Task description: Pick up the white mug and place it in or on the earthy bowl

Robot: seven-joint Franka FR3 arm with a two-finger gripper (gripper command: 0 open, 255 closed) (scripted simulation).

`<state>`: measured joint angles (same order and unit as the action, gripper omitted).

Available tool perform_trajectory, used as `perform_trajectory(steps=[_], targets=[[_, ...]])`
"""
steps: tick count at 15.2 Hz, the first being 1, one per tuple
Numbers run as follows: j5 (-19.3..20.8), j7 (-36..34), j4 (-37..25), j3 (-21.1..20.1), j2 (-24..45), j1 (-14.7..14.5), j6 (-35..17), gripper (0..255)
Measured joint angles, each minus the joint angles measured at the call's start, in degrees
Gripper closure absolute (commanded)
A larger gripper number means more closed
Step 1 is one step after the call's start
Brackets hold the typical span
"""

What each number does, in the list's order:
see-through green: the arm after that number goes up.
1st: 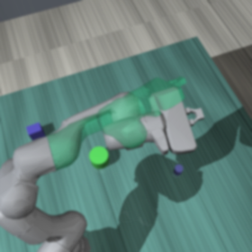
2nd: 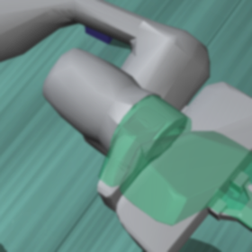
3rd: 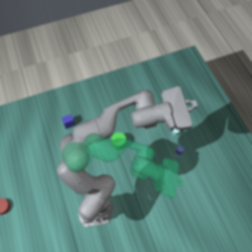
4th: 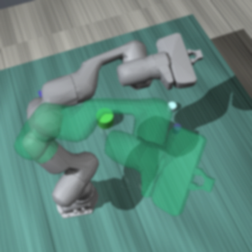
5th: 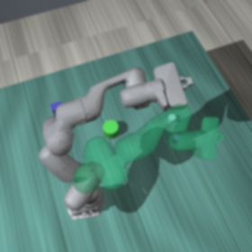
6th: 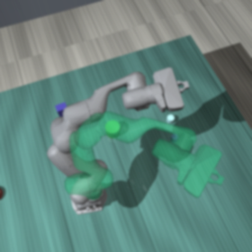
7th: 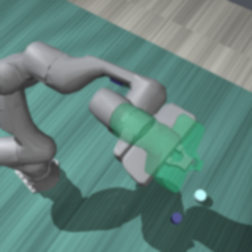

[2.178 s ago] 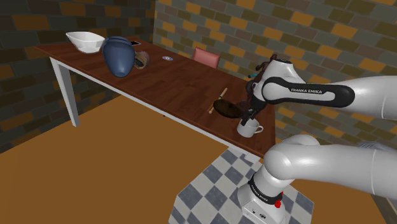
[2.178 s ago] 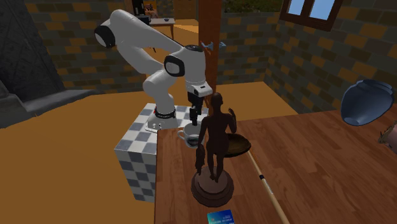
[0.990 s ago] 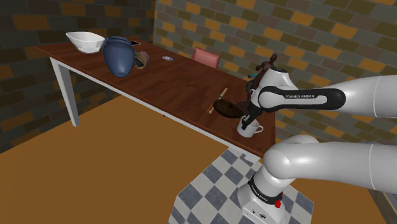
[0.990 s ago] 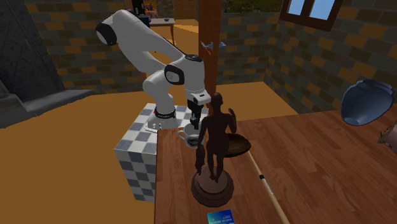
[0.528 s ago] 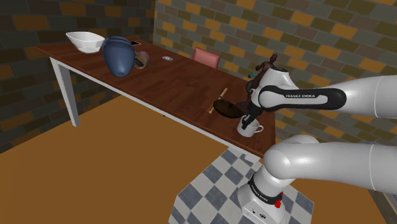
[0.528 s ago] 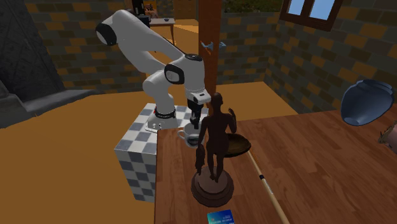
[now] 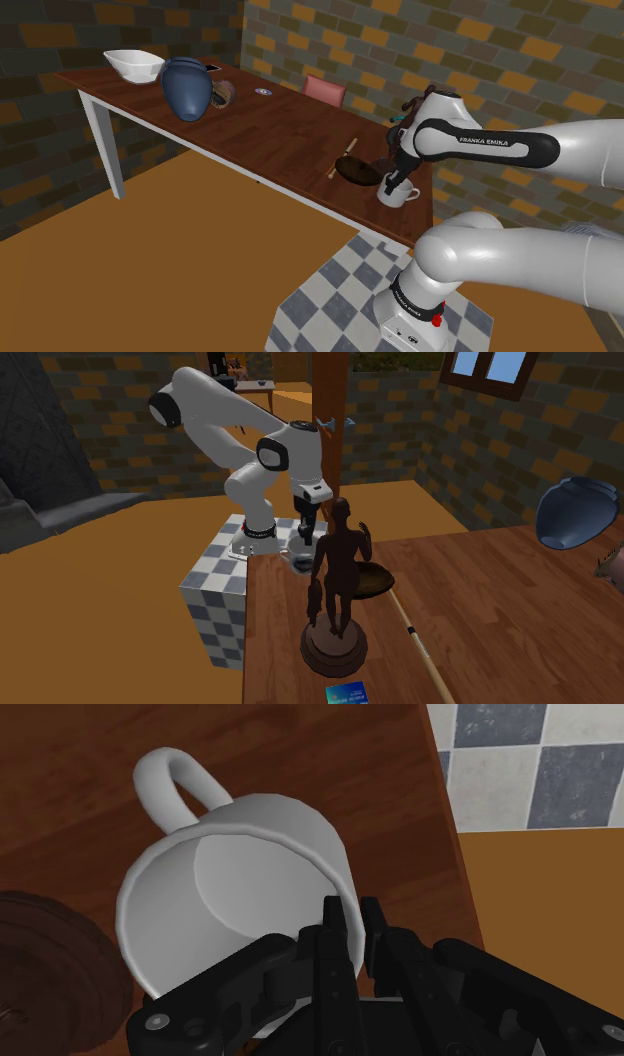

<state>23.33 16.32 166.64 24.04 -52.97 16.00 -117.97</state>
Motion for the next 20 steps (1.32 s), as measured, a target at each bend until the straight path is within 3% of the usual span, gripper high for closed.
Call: perform_trajectory(steps=[20], targets=[[-5.4, 1.0, -13.6, -5.0, -3.0, -2.4, 16.5, 255]])
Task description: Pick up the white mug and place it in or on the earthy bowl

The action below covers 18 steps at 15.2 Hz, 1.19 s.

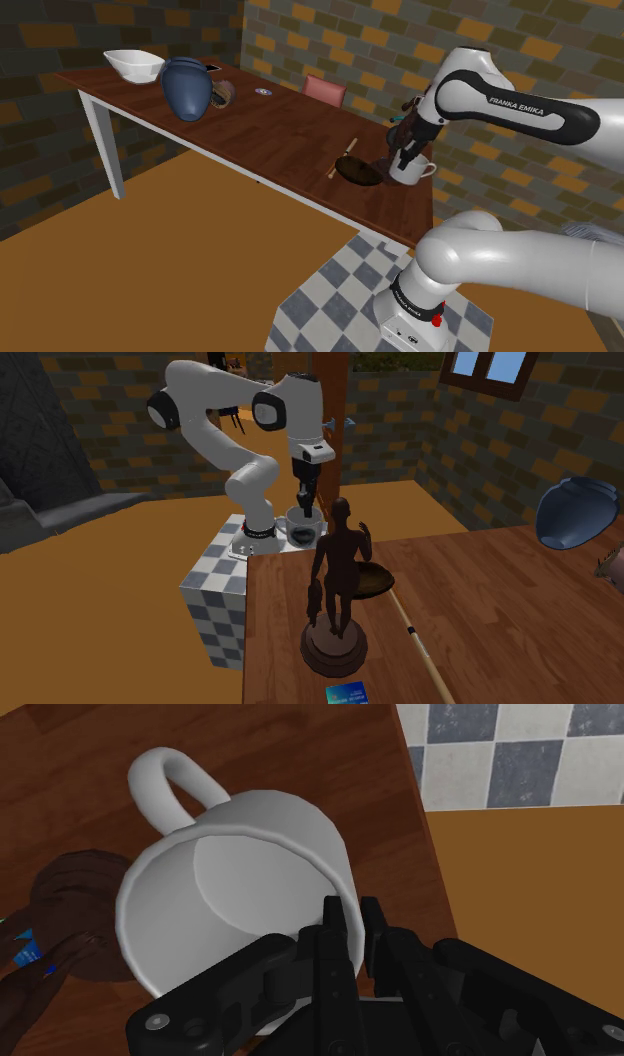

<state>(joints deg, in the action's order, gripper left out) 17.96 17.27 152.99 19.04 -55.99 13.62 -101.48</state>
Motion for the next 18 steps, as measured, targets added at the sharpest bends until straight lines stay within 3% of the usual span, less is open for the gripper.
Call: perform_trajectory(steps=[5, 15, 18], targets=[[-1.1, -0.1, -3.9, -0.8, 1.7, -0.9, 2.2, 255], [-4.6, 1.6, -22.3, 3.2, 25.1, -6.8, -3.3, 255], [-4.8, 1.8, -22.2, 3.8, 27.1, -7.1, -5.4, 255]])
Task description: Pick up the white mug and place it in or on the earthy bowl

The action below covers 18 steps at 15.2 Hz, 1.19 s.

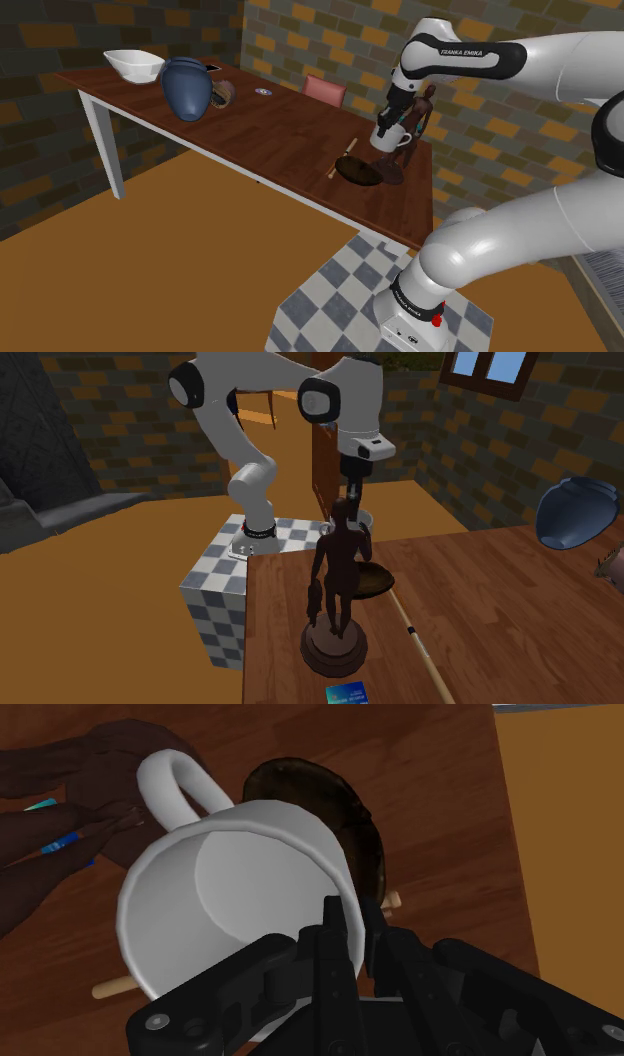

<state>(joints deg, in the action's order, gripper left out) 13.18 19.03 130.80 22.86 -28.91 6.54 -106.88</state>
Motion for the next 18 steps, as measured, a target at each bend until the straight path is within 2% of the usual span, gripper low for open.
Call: perform_trajectory(steps=[14, 18], targets=[[1.0, -0.3, 9.2, 2.1, 2.5, 0.3, -11.7, 255], [1.1, -0.3, 10.0, 2.3, 2.7, 0.4, -12.7, 255]])
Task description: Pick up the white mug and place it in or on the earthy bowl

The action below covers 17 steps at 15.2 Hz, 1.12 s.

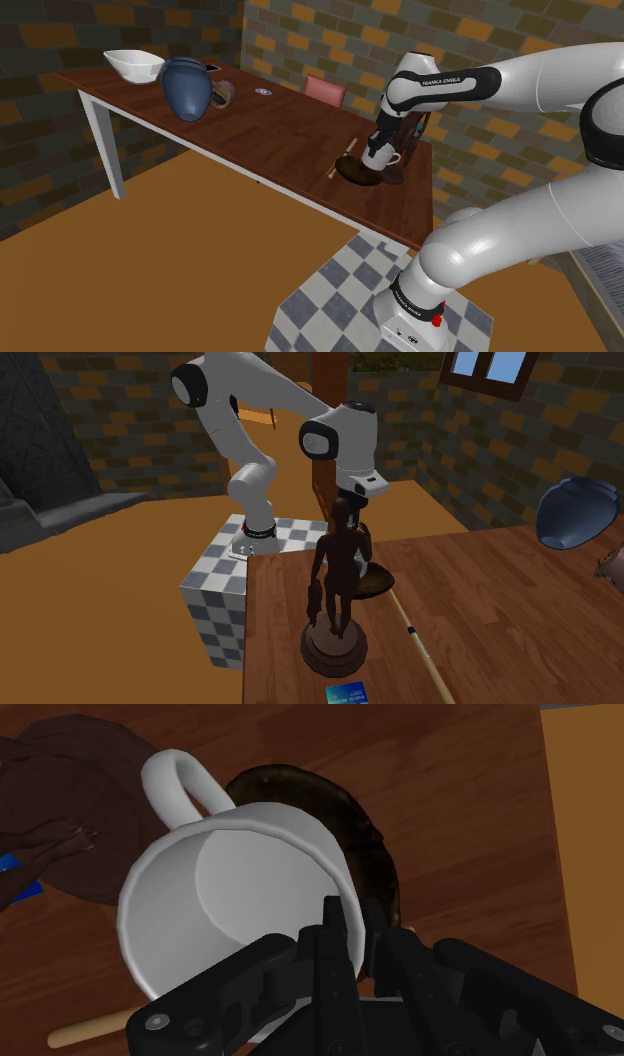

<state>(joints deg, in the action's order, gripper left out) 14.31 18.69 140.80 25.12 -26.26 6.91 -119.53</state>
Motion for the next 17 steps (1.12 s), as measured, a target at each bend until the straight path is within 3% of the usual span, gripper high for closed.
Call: perform_trajectory(steps=[3, 4, 10, 17], targets=[[0.0, 0.0, 0.1, 0.0, 0.0, 0.0, -0.1, 255], [0.0, 0.0, 0.1, 0.0, 0.0, 0.0, -0.1, 0], [0.0, 0.0, 0.1, 0.0, 0.0, 0.0, -0.1, 0], [-0.5, -0.1, -5.1, -1.6, -2.5, -0.1, 7.5, 0]])
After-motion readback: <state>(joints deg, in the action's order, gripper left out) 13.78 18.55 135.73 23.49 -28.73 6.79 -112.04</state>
